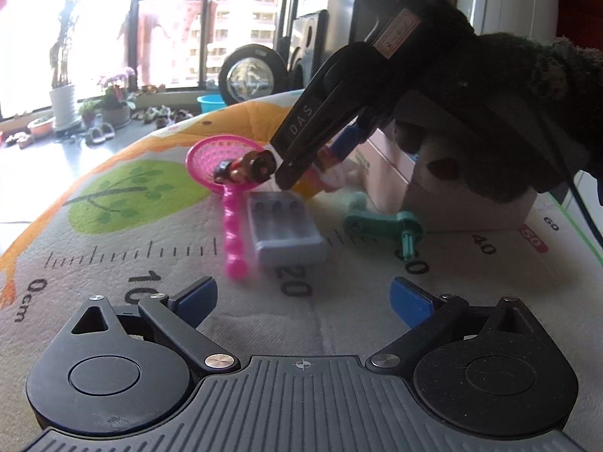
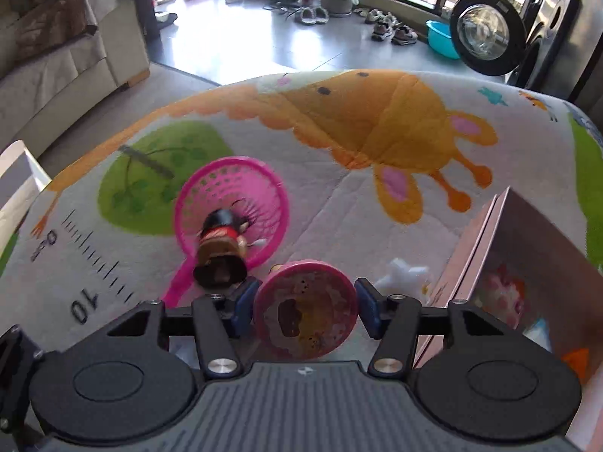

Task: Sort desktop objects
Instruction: 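Grasp the pink-lidded round container with the right tool while the left tool grasps the teal crank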

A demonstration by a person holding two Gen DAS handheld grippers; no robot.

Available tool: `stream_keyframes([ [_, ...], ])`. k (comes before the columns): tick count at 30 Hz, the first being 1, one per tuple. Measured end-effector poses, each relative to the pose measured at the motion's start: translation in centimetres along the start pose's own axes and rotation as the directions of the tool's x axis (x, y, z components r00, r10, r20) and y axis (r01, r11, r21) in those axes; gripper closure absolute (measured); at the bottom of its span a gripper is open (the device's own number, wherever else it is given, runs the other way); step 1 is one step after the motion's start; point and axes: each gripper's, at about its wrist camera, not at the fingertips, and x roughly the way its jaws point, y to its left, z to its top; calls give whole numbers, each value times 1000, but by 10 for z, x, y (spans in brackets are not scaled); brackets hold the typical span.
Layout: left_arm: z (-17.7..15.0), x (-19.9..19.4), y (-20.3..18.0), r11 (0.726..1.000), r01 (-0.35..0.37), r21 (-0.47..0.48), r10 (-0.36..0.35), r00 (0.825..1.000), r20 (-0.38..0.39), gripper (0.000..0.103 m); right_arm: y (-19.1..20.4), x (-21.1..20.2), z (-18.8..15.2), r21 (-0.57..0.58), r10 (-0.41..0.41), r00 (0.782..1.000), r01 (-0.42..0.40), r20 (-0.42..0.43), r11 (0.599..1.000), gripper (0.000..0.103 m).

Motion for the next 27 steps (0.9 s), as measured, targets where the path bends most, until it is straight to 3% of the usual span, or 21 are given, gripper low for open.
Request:
stream_keyframes([
  [3,-5,-4,-8,999,26,38,-25,1000,-18,1,11,-33,-26,-23,60,997,-58,56,998,48],
  [6,-8,-8,-15,997,34,72,-32,999,-28,1,4,-81,-52,6,108,978,-111,180,994,48],
  [9,-8,-10,-21,996,21,92,-18,999,-28,1,-10,-116,-82,38,128,961,-141,246,989,48],
  [17,12,2,-45,988,0,152,-3,1000,19,1,-49,-109,-154,169,30,986,-58,164,984,48],
  [20,21,15,-55,986,-10,168,7,1000,22,1,-60,-105,-167,207,-36,981,-4,191,978,47],
  [24,36,43,-61,984,25,174,-25,1000,1,6,-66,-111,-184,217,-79,954,15,288,976,26],
  [27,45,69,-63,985,10,174,-2,999,-46,12,-70,-115,-196,236,-79,939,-2,334,972,20],
])
